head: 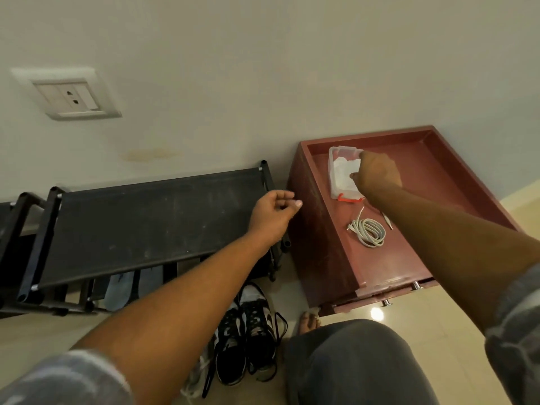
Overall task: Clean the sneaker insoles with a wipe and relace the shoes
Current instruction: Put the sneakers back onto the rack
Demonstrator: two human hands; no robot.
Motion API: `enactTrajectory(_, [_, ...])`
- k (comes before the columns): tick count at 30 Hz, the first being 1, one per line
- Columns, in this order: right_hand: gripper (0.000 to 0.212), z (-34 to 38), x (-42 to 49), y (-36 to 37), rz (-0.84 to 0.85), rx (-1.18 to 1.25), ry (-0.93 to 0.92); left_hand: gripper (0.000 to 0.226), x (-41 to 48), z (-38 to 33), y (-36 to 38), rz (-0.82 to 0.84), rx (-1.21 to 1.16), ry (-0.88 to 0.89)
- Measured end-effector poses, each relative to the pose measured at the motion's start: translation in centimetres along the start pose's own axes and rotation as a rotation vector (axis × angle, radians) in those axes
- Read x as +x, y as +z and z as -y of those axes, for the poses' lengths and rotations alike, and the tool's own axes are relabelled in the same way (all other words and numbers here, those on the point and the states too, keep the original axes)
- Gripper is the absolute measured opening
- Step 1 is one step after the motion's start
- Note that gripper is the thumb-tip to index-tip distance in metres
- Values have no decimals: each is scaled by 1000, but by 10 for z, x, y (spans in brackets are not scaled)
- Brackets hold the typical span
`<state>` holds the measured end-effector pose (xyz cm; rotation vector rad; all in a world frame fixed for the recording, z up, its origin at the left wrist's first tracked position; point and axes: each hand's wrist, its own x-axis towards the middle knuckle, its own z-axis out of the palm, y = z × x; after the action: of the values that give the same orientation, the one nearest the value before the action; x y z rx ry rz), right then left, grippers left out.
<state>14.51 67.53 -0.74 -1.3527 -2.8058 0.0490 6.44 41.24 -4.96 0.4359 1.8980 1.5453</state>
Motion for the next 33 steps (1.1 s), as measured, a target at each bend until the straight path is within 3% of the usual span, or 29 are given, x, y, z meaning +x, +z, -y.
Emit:
enactTrajectory(6, [42, 0, -28, -22, -37, 35, -51, 34, 24, -40, 43, 27, 169, 71])
enactTrajectory(11, [31, 26, -68, -23, -162, 380, -114, 50, 5, -36, 34, 102, 319, 90])
enactTrajectory(16, [24, 81, -111, -21, -223, 636, -245, 46, -32, -24, -11, 53, 390, 85])
enactTrajectory(25, [15, 165, -216, 26, -7, 702, -392, 45, -129, 33, -133, -154, 456, 23])
enactTrajectory(28, [18, 191, -241, 34, 93, 642, -452, 43, -159, 56, -165, -195, 454, -26])
enactTrajectory(33, [33, 235, -288, 69, 301, 400, -720, 39, -199, 113, -207, -230, 477, -114])
